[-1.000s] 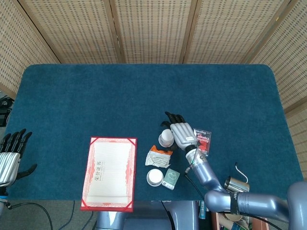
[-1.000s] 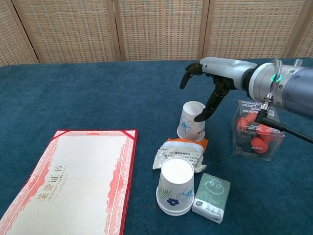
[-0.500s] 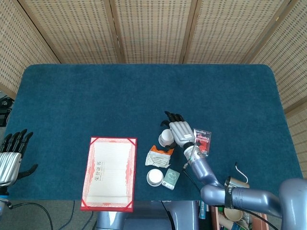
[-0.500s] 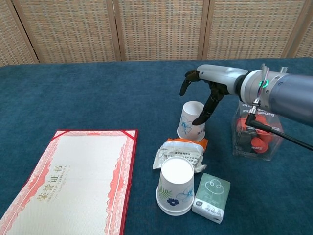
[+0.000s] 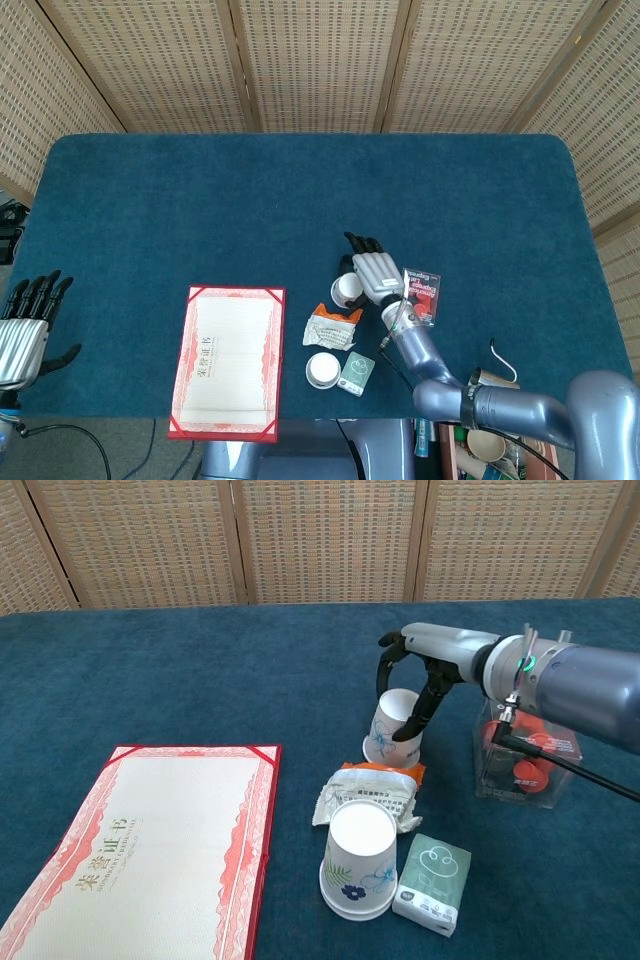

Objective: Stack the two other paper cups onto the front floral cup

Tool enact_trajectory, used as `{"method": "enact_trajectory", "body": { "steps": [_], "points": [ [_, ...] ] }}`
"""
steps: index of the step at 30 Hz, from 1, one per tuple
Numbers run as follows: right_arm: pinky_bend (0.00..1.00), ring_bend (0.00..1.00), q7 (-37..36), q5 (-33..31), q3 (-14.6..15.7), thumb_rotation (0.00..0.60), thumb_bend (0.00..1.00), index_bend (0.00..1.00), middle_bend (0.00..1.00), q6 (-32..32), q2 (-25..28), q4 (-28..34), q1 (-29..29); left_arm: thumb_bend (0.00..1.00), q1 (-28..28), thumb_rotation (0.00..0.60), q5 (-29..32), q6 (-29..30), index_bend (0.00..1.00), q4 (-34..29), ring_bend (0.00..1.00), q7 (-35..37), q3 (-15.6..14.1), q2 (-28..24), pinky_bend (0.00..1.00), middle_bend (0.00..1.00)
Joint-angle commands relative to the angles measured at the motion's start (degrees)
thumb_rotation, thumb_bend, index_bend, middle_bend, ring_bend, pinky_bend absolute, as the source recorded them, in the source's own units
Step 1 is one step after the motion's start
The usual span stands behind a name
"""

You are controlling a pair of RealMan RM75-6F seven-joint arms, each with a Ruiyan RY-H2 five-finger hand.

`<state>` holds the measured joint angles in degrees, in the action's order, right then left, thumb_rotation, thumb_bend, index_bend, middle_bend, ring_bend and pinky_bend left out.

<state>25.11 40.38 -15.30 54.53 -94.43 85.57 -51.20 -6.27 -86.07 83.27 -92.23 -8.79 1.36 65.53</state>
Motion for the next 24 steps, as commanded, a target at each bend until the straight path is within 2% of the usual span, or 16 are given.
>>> {"method": "enact_trajectory", "body": {
  "steps": [1,8,13,18,24],
  "points": [
    [0.00,0.00,-0.2,0.1,0.1,0.600,0.10,0.52,0.04,0.1,0.2,0.3,0.2,0.23,0.0,0.600,-0.1,0.1,0.00,-0.1,0.00,0.0,-0.1,-0.1,0.00,0.00],
    [0.00,0.00,0.2,0.6,0.2,0.600,0.10,0.53,0.04,1.5,1.7,3.3,0.6,0.23,0.1,0.600,-0.5,0.3,0.00,-0.3,0.00,0.1,-0.2,-0.2,0.00,0.00],
    [0.00,0.00,1.9,1.2,-0.7,0.600,0.10,0.53,0.04,3.8,4.2,8.2,0.5,0.23,0.1,0.600,-0.6,0.4,0.00,-0.4,0.00,0.4,-0.3,-0.3,0.00,0.00],
    [0.00,0.00,3.9,2.5,-1.7,0.600,0.10,0.53,0.04,7.0,7.6,15.8,0.5,0.23,0.3,0.600,-1.1,0.8,0.00,-0.6,0.00,0.5,-0.5,-0.5,0.00,0.00],
    [0.00,0.00,7.3,3.5,-1.4,0.600,0.10,0.53,0.04,10.7,10.8,23.6,0.9,0.23,0.3,0.600,-1.4,1.0,0.00,-0.6,0.00,0.5,-0.5,-0.5,0.00,0.00]
  ]
}}
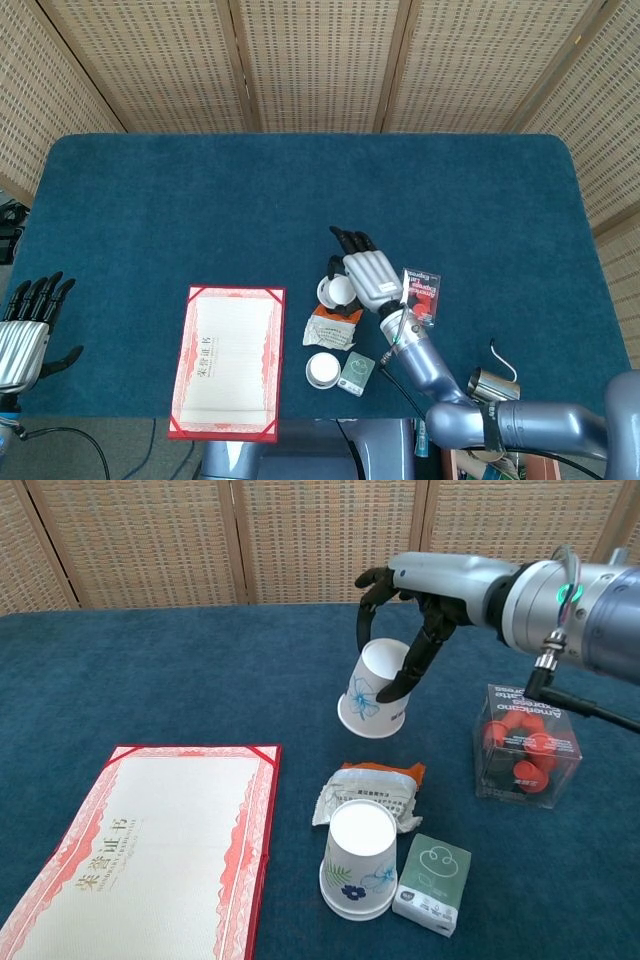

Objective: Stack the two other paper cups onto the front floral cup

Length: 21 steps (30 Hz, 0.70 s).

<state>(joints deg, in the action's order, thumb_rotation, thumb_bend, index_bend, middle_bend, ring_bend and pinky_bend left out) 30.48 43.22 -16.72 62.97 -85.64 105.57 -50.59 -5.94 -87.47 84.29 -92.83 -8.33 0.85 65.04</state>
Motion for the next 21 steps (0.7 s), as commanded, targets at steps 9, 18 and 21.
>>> {"method": "enact_trajectory", "body": {
  "steps": [9,18,21],
  "points": [
    [0.00,0.00,4.4,4.1,2.5,0.600,0.10,0.53,0.04,7.5,5.3,14.0,2.5,0.23,-0.2,0.600,0.1,-0.4,0.00,0.1,0.00,0.1,0.0,0.0,0.00,0.00],
    [0.00,0.00,4.6,8.7,7.1,0.600,0.10,0.53,0.03,10.8,7.3,20.2,6.1,0.23,-0.4,0.600,-0.1,-0.7,0.00,0.0,0.00,-0.1,-0.2,0.1,0.00,0.00],
    [0.00,0.00,4.2,9.8,8.3,0.600,0.10,0.53,0.03,11.0,7.6,20.7,7.1,0.23,-0.3,0.600,-0.2,-0.5,0.00,0.0,0.00,0.0,-0.1,0.2,0.00,0.00]
  ]
}}
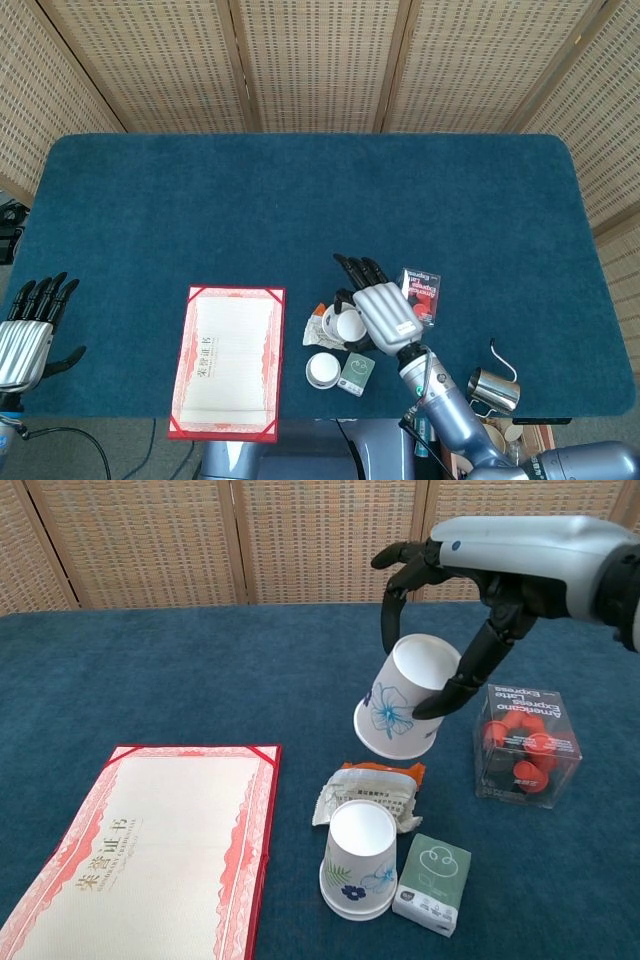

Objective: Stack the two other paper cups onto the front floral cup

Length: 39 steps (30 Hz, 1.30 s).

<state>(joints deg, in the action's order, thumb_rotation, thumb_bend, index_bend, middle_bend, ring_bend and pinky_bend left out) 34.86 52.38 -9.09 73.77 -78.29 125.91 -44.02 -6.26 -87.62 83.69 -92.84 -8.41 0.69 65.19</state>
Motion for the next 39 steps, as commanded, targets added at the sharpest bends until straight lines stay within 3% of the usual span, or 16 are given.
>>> {"method": "enact_trajectory", "body": {
  "steps": [1,18,39],
  "points": [
    [0.00,0.00,-0.3,0.9,0.9,0.600,0.10,0.53,0.03,0.2,0.3,0.5,0.7,0.23,0.0,0.600,-0.1,0.2,0.00,0.1,0.00,0.1,0.0,0.0,0.00,0.00],
    [0.00,0.00,2.6,3.4,6.1,0.600,0.10,0.53,0.03,2.1,-0.1,4.9,4.6,0.23,0.1,0.600,-0.6,0.4,0.00,0.0,0.00,0.0,-0.2,0.1,0.00,0.00],
    [0.00,0.00,7.9,5.3,7.4,0.600,0.10,0.53,0.03,3.4,-4.9,6.9,5.9,0.22,0.2,0.600,-1.0,0.7,0.00,0.0,0.00,0.3,-0.3,0.0,0.00,0.00]
  ]
}}
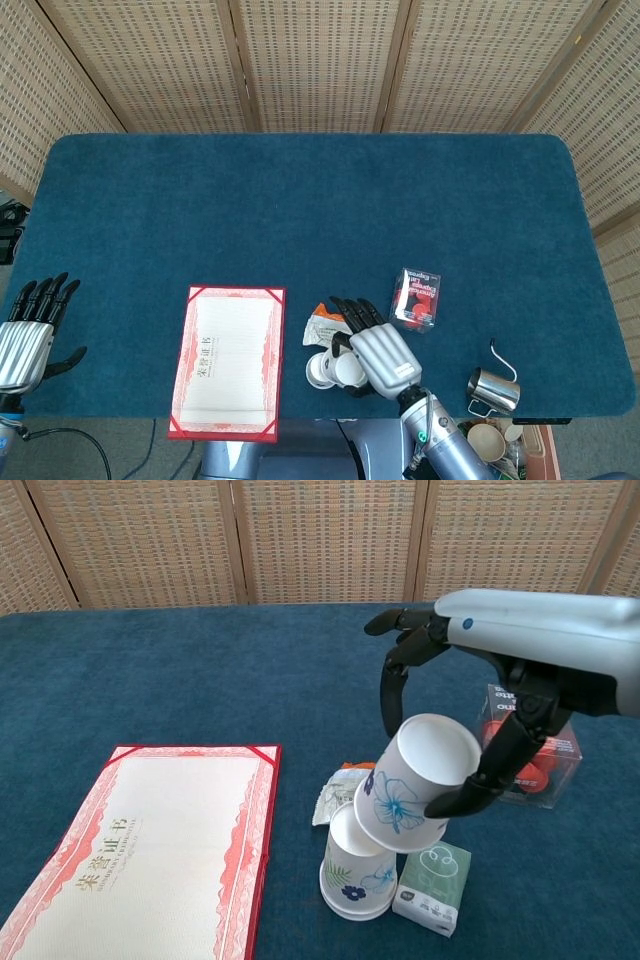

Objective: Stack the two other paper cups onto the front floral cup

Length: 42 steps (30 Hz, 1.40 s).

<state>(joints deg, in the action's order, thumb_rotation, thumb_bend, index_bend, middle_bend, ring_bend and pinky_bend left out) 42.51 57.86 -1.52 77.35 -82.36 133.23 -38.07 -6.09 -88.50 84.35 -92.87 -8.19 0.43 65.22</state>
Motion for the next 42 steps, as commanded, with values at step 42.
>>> {"method": "enact_trajectory", "body": {
  "steps": [42],
  "points": [
    [0.00,0.00,1.4,-1.5,-2.9,0.600,0.10,0.34,0.00,-2.1,-8.7,-7.4,-1.5,0.23,0.1,0.600,-0.3,0.4,0.00,-0.1,0.00,0.4,-0.1,-0.1,0.00,0.00]
  ]
}}
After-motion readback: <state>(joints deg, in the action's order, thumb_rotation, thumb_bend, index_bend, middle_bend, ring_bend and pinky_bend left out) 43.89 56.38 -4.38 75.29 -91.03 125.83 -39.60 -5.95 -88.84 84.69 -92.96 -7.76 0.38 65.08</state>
